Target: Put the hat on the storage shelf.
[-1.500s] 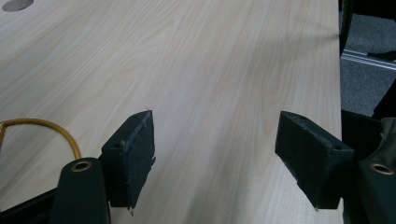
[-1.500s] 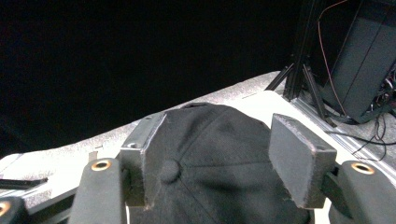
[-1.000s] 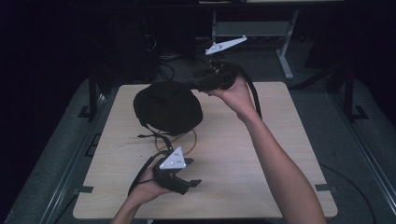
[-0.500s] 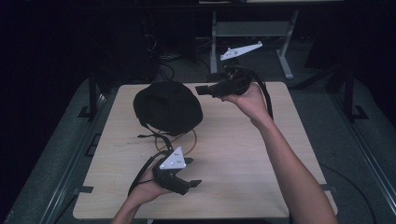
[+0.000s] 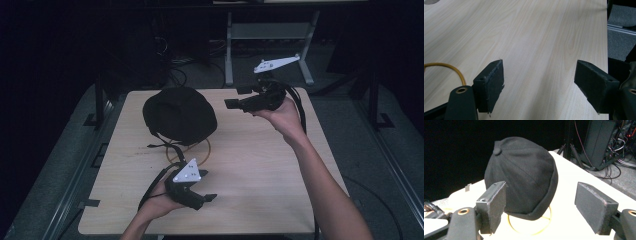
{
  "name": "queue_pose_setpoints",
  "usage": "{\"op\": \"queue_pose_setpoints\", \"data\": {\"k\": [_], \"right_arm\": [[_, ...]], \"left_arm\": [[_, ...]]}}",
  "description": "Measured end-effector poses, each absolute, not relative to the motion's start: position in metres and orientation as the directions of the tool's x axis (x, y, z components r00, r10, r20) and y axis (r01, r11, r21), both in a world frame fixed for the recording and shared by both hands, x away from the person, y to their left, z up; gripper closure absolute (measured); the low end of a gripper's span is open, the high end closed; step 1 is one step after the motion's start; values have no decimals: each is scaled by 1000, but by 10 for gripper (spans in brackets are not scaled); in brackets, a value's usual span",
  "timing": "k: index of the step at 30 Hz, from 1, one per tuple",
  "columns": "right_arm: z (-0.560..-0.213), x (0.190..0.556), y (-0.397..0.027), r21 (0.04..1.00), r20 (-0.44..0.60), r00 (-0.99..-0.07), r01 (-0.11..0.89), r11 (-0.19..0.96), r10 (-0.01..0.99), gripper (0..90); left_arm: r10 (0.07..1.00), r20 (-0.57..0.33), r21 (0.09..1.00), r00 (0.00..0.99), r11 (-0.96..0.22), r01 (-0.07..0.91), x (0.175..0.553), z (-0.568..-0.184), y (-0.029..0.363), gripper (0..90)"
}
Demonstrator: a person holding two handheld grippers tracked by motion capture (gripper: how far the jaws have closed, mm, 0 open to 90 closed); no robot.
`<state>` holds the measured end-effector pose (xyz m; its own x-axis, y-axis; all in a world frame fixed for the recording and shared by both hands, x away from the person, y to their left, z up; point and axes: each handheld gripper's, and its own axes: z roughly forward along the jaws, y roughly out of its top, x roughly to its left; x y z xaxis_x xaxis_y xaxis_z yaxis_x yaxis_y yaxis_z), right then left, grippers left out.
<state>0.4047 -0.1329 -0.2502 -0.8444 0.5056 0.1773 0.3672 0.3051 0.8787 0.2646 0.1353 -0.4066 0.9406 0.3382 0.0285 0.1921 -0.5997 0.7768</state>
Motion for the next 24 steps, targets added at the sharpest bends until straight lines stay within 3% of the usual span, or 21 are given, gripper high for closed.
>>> {"op": "queue_pose_setpoints", "data": {"k": [24], "right_arm": [[-280,382,-182,863,218,-802,424,274,556,215]], "left_arm": [[339,18,768,941,-607,205,264,-409,132,232]]}}
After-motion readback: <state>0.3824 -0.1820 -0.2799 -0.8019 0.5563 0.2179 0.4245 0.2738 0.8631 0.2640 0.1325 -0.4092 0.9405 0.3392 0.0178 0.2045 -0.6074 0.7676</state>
